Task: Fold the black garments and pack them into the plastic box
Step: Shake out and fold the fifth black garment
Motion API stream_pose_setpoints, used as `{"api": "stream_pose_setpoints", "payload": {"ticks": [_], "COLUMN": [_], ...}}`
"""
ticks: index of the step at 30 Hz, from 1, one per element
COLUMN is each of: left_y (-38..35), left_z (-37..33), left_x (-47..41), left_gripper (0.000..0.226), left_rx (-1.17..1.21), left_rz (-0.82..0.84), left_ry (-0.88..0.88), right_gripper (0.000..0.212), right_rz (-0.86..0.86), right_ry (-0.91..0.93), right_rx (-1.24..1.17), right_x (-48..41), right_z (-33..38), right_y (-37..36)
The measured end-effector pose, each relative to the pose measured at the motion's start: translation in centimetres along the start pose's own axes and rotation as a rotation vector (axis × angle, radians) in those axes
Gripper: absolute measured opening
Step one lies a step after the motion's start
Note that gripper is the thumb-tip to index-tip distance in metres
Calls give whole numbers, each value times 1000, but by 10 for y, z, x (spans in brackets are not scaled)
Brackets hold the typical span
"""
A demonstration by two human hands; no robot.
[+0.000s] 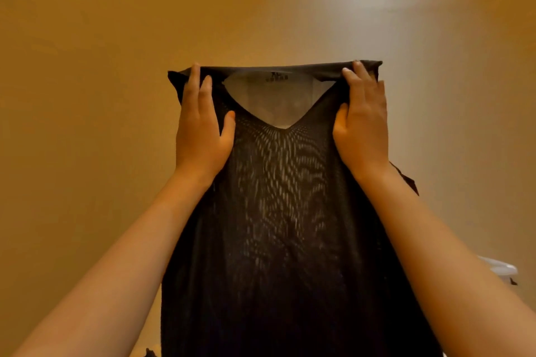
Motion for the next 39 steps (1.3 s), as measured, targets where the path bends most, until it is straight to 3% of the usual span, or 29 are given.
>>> {"api": "stream_pose_setpoints", "payload": {"ticks": [4, 10, 15, 18, 25, 30, 39], "left_y": [-11, -62, -126, -165, -236, -265, -307], "left_z": [6, 35, 68, 85, 122, 138, 148], "left_x": [13, 64, 132, 190, 362, 425, 486], "left_gripper": [62, 65, 72, 76, 94, 77, 75], "left_rx": [-63, -135, -243, -301, -351, -386, -314], "left_rz": [14, 173, 397, 566, 1072, 1282, 1516], "left_ry": [21, -5, -36, -24, 28, 39, 64], "right_gripper": [52, 52, 56, 69, 75, 75, 70], "right_rz": [44, 193, 377, 585, 1049, 1189, 1295], "right_ry": [-2, -77, -190, -331, -591, -683, -752], "right_rx": [87, 211, 333, 389, 454, 462, 425], "right_x": [15, 76, 157, 216, 371, 435, 504], "right_z": [-7, -49, -99, -128, -181, -213, -251], "right_y": [-11, -48, -90, -119, -161, -169, -185]}}
Point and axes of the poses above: each hand's wrist, its own x-axis away from the middle knuckle, its own y-axis out of the back of the hand, z = x × y, the point moved 4 cm from there along -x, towards the middle knuckle, and after that the axes turned 14 degrees about -x, right-handed, at the moved point
